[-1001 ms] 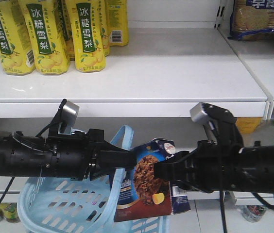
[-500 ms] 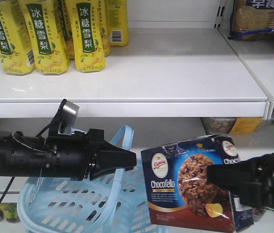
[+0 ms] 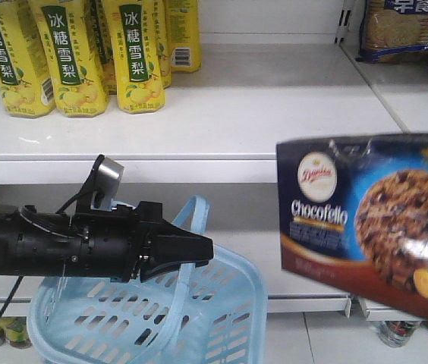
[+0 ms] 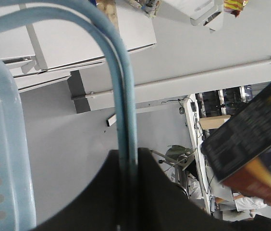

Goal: Left arm holds basket, right arm returns cookies
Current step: 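Carry the box up onto the upper shelf with the right gripper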

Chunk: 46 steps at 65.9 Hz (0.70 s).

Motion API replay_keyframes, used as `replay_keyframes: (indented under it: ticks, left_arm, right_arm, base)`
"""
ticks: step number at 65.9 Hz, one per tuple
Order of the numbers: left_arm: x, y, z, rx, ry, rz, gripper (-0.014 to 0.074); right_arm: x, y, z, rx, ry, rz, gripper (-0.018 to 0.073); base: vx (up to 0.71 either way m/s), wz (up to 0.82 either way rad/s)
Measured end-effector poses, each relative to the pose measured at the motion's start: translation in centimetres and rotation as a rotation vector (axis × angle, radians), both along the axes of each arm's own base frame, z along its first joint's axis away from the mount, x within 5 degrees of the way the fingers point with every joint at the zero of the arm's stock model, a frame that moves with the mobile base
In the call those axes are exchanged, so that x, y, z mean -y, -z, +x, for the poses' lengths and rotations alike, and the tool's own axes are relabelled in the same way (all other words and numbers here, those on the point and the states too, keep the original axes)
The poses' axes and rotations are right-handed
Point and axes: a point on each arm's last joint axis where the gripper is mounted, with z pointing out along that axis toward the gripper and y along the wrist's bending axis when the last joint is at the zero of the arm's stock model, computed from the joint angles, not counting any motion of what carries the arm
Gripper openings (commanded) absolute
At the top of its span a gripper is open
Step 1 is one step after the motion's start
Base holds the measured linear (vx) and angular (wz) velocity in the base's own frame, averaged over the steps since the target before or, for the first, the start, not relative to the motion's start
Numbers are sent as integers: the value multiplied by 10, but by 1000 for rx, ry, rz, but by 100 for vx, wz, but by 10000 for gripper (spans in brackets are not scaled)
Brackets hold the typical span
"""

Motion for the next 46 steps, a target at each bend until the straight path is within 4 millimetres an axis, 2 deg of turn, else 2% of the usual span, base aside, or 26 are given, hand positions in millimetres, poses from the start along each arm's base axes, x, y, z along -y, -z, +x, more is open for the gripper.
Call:
replay_keyframes:
  ticks: [10,26,46]
  left_arm:
    - [0,0,0,0,0,0,-4]
    - [0,0,0,0,0,0,-4]
    - [0,0,0,0,1,0,-4]
  right_arm:
    - [5,-13,16,107,104,50,-3]
    - [11,-14,65,190,236,41,-3]
    - [12,15,142,173,332,-85,-1]
  base:
    - [0,0]
    - [0,0]
    - [0,0]
